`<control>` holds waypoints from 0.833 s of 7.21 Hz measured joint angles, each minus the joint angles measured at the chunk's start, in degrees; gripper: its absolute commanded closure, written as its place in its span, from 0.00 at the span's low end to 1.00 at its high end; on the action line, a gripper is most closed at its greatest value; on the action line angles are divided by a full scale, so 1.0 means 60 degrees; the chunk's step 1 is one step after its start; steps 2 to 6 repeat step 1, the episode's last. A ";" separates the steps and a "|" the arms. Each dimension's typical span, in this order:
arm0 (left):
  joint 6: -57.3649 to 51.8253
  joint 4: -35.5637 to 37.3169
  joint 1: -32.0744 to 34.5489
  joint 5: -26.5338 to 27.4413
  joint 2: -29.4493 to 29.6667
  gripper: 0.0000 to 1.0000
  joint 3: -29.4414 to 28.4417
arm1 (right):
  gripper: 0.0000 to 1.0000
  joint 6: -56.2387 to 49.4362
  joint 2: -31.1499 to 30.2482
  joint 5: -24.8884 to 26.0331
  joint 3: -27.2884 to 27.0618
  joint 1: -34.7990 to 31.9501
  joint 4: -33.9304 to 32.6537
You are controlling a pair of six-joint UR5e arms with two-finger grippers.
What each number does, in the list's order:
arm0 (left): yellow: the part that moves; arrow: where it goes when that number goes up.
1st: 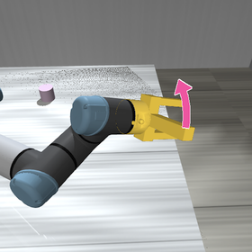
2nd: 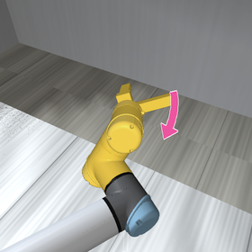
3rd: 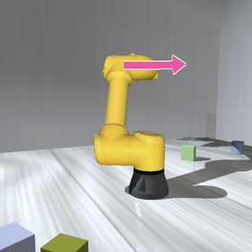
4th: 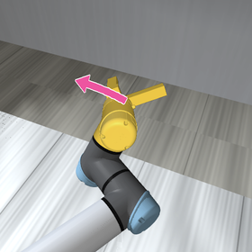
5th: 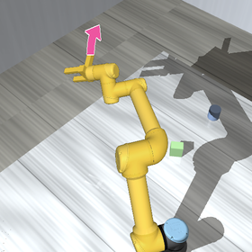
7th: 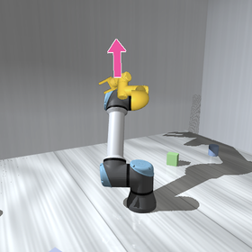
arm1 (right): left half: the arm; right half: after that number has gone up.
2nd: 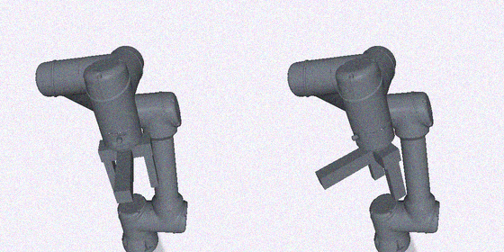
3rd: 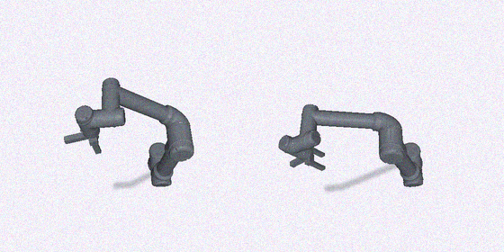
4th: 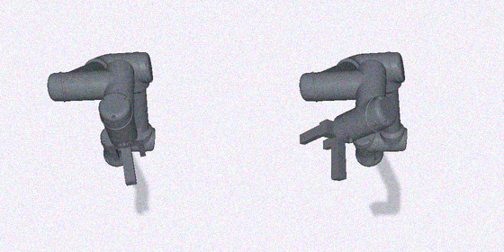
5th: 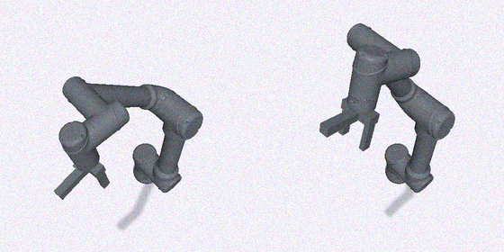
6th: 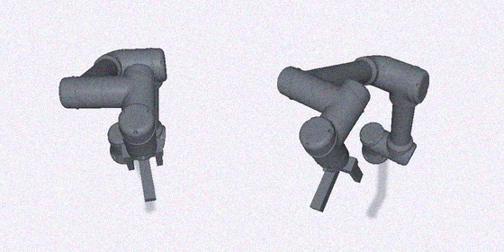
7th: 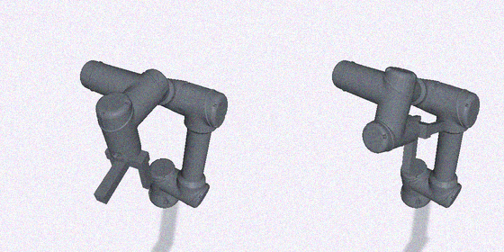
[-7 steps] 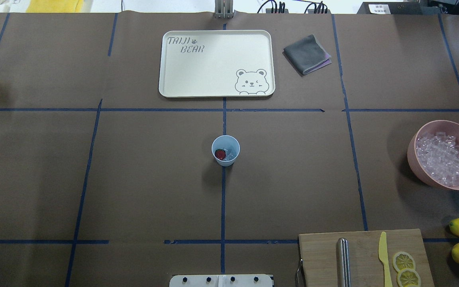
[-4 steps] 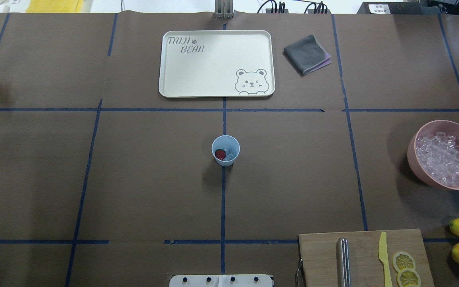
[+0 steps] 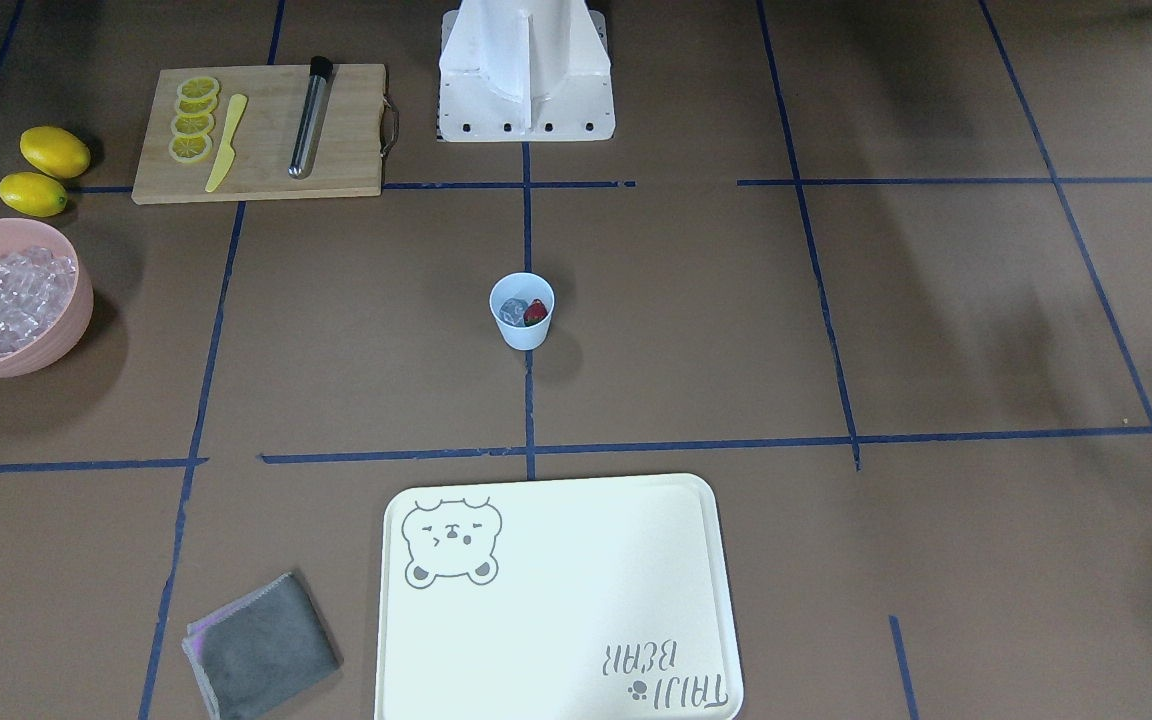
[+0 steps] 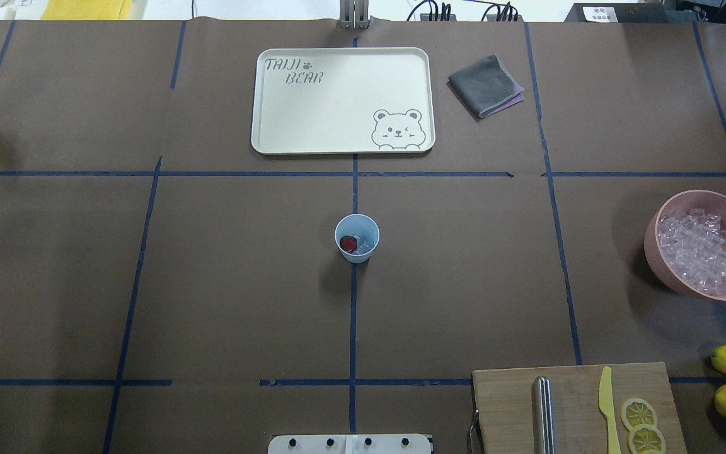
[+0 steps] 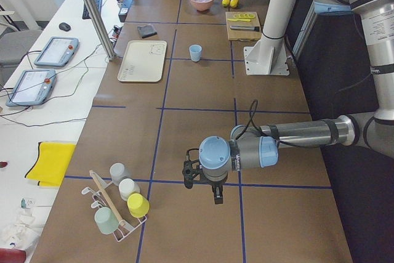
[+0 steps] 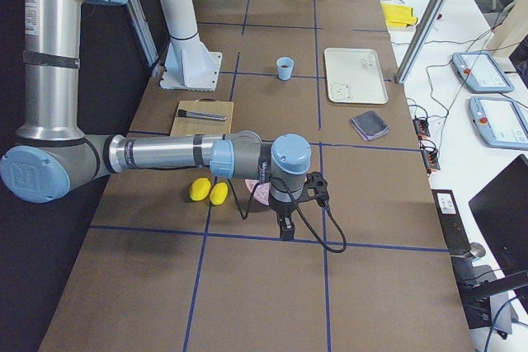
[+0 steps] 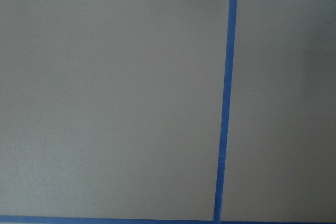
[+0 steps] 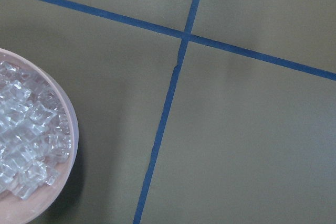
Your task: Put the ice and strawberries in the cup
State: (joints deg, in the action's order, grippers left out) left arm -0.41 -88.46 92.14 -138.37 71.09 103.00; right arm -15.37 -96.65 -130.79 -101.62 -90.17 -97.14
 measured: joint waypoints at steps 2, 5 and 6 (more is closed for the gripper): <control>0.0136 -0.0002 -0.0008 -0.0011 0.0079 0.00 0.0121 | 0.00 0.0002 -0.0093 0.0015 -0.0009 -0.0001 0.0031; 0.0136 -0.0002 -0.0008 -0.0011 0.0079 0.00 0.0121 | 0.00 0.0002 -0.0093 0.0015 -0.0009 -0.0001 0.0031; 0.0136 -0.0002 -0.0008 -0.0011 0.0079 0.00 0.0121 | 0.00 0.0002 -0.0093 0.0015 -0.0009 -0.0001 0.0031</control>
